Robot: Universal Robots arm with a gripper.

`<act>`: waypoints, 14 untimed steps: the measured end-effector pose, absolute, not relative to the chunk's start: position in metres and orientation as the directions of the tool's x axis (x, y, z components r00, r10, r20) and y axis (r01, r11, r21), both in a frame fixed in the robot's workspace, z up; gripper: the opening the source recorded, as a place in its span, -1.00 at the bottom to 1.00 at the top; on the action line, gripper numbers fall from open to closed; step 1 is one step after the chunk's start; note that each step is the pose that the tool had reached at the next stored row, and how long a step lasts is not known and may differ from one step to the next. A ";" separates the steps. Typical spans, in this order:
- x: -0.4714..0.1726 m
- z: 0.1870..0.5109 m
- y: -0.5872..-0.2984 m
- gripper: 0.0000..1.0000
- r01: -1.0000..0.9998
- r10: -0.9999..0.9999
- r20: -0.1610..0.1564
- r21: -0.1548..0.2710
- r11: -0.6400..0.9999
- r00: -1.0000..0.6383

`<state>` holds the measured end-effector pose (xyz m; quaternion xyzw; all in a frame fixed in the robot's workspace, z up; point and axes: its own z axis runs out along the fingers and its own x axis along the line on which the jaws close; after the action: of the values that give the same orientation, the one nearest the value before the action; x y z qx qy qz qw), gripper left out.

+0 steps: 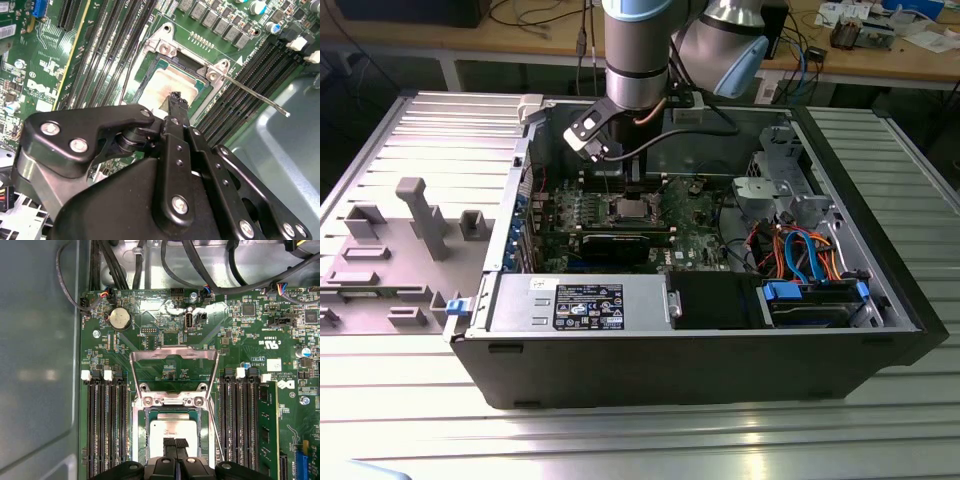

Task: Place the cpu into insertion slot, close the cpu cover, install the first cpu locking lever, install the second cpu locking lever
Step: 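Close the cpu cover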

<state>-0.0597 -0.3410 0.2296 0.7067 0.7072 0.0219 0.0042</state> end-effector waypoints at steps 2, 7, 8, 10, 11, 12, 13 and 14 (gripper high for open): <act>-0.060 0.237 -0.341 -0.79 0.999 1.000 0.025 0.037 0.000 -0.001; -0.060 0.252 -0.341 -0.79 0.999 1.000 0.024 0.037 0.000 -0.001; -0.060 0.254 -0.341 -0.79 0.999 1.000 0.024 0.037 0.000 -0.001; -0.060 0.254 -0.341 -0.79 0.999 1.000 0.023 0.037 0.000 -0.001; -0.060 0.254 -0.341 -0.79 0.999 1.000 0.023 0.037 0.000 -0.001; -0.060 0.254 -0.341 -0.79 0.999 1.000 0.022 0.037 0.000 -0.001; -0.060 0.254 -0.341 -0.79 0.999 1.000 0.022 0.037 0.000 -0.001; -0.060 0.254 -0.341 -0.79 0.999 1.000 0.022 0.037 0.000 -0.001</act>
<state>-0.0597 -0.3410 0.2542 0.7067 0.7072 0.0208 0.0053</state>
